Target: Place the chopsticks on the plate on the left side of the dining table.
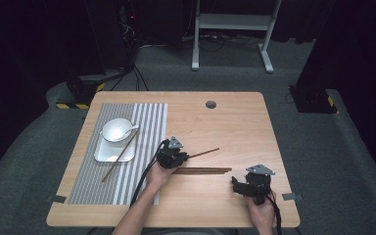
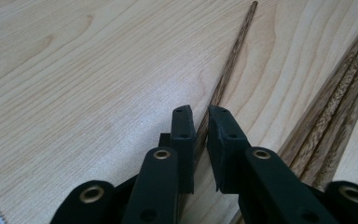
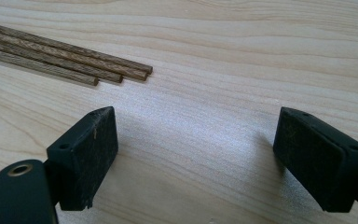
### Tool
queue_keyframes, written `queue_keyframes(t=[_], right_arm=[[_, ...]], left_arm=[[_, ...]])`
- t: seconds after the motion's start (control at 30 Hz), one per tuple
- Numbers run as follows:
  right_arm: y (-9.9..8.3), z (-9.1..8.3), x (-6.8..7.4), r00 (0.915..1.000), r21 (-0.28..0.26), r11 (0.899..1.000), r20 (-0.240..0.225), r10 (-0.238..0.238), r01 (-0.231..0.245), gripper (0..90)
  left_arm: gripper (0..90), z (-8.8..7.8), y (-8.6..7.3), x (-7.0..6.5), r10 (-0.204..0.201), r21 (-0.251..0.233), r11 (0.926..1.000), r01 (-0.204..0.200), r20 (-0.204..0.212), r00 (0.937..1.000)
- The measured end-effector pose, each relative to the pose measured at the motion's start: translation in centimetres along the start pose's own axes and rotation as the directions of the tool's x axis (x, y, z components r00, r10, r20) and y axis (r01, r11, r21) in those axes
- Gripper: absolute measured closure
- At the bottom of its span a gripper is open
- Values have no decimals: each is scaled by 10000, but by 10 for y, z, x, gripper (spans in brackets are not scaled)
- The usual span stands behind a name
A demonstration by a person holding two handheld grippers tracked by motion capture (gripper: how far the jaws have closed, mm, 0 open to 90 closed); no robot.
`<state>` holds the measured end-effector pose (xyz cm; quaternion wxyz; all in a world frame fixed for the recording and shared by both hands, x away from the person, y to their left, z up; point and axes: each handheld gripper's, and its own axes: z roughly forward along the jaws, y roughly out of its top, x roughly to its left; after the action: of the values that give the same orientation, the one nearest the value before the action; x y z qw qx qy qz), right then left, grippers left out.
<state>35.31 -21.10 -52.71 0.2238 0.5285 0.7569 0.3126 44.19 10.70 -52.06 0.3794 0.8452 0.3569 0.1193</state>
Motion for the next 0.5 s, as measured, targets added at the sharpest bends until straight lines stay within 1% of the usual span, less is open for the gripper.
queue_keyframes(t=[0.13,0.5], right_arm=[[0,0,0,10000,4,10000,-2,10,-10,136],[0,0,0,10000,1,10000,2,2,-2,136]], left_arm=[[809,-2,-1,2,25,-22,10000,-25,-114,9999],[816,-4,-4,7,-6,-39,10000,5,-206,9998]])
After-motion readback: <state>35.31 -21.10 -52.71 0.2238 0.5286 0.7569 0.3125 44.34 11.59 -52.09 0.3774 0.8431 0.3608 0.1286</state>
